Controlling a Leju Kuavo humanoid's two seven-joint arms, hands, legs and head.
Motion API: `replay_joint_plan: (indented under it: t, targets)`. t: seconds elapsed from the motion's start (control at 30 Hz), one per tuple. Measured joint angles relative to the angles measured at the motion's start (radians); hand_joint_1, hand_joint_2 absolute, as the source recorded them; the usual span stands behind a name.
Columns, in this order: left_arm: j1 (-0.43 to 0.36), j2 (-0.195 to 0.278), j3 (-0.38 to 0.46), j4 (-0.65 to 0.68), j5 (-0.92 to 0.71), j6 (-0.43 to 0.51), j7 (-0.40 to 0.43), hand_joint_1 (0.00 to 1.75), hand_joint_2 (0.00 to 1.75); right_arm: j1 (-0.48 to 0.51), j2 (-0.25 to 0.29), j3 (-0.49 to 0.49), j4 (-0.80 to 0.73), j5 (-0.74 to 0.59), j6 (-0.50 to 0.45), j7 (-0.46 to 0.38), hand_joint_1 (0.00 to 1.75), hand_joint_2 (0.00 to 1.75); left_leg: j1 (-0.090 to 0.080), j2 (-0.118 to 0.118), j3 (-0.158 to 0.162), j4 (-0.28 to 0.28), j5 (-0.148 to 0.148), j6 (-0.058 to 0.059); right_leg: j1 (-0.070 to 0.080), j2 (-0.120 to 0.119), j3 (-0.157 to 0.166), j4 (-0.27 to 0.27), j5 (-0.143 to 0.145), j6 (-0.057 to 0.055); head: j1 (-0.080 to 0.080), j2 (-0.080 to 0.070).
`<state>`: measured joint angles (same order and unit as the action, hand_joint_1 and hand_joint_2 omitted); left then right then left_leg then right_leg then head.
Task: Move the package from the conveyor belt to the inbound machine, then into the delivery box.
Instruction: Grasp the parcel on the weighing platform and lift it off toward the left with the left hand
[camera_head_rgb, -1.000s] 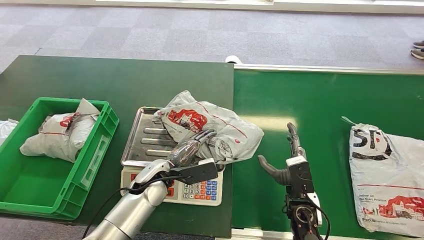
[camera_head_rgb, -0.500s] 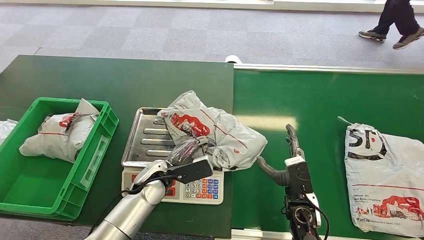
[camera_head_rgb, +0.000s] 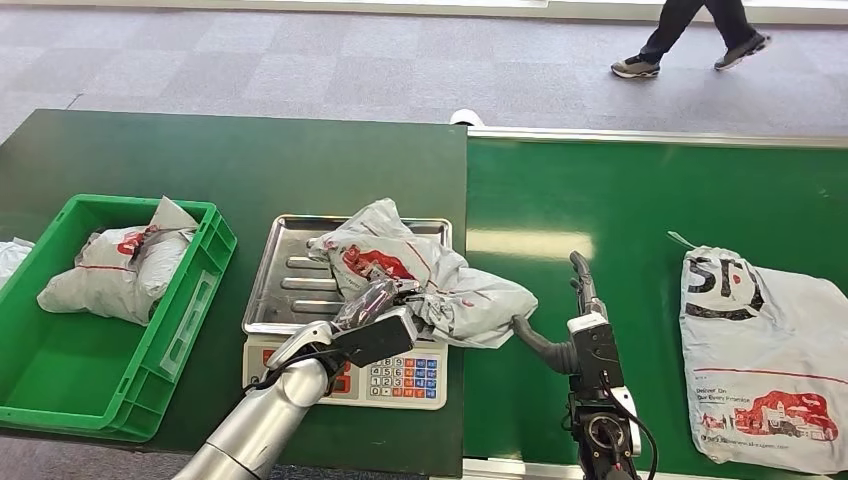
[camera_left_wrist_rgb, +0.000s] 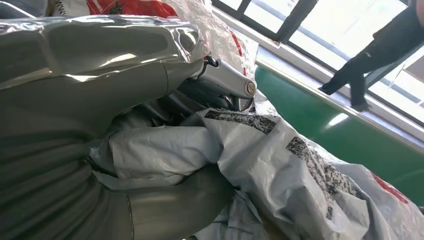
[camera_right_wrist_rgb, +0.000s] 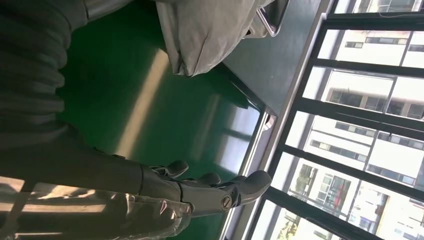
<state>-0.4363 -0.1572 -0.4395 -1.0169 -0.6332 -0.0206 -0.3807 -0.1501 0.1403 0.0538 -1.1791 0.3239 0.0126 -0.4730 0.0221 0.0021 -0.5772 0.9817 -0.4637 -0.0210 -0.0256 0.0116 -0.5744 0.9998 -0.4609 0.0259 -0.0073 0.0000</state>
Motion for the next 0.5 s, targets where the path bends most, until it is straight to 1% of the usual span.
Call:
replay_joint_plan:
  t: [0.17,0.33,0.5]
  targets:
    - [0.006,0.0,0.005,-0.015,0.041,0.022,-0.055,1.75,1.75,0.005,0.0,-0.002,0.0,0.0,0.005,0.0,0.0,1.75,0.0,0.0,0.0,0.0,0.0,0.0,0.0,0.0,0.0,0.0,0.0,0.0,0.0,0.0]
    - [0.027,0.0,0.023,-0.066,0.086,0.083,-0.151,1.75,1.75,0.005,0.0,-0.004,0.0,0.0,0.005,0.0,0.0,1.75,0.0,0.0,-0.001,0.0,0.0,0.0,0.0,0.0,-0.001,0.0,0.0,0.0,0.0,0.0]
    - [0.036,0.0,0.03,-0.099,0.09,0.09,-0.159,1.75,1.75,0.005,0.001,-0.004,0.0,0.0,0.005,0.0,0.0,1.75,0.0,0.0,-0.001,0.0,0.0,0.0,0.0,0.0,-0.001,0.0,0.0,0.0,0.0,0.0]
